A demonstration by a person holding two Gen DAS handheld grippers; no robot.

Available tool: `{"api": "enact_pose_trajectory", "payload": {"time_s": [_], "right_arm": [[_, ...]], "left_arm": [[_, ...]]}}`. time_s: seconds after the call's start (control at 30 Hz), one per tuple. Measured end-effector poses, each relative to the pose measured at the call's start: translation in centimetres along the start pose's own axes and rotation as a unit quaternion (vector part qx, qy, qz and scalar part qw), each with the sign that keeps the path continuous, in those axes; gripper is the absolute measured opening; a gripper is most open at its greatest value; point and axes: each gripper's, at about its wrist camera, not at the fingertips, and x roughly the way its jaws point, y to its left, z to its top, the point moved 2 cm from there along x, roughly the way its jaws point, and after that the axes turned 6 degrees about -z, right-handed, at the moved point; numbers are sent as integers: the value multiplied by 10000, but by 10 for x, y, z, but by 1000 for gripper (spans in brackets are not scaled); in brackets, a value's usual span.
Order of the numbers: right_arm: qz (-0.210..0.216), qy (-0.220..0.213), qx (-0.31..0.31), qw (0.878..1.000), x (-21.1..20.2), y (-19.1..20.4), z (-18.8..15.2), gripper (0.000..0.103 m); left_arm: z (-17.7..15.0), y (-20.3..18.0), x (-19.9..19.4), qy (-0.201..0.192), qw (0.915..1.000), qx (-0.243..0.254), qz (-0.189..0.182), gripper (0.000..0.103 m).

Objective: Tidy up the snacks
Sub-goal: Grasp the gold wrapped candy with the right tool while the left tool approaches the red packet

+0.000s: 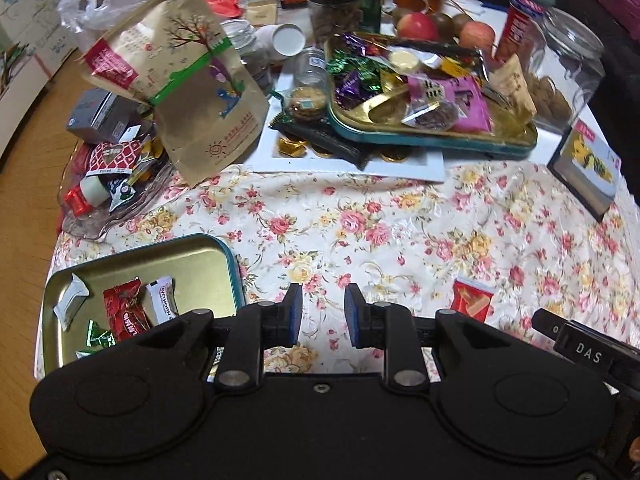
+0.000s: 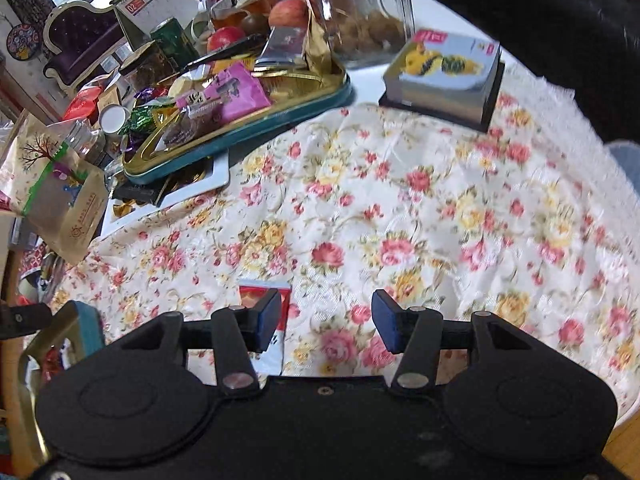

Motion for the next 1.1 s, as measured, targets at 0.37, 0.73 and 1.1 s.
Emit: {"api": "enact_pose_trajectory", "payload": {"time_s": [0.37, 0.73, 1.1], "right_arm": [[246, 945, -591, 9935, 21, 29, -36, 53], [-60, 1236, -907, 9882, 40, 44, -59, 53], [-248, 930, -1285, 9870, 43, 56, -70, 38]], "left_arm": [[-3, -1, 6, 343, 9992, -6, -209, 34], [-5, -1, 5, 409, 9985, 15, -358, 34], [-4, 1, 9, 523, 9975, -115, -461, 34]]}}
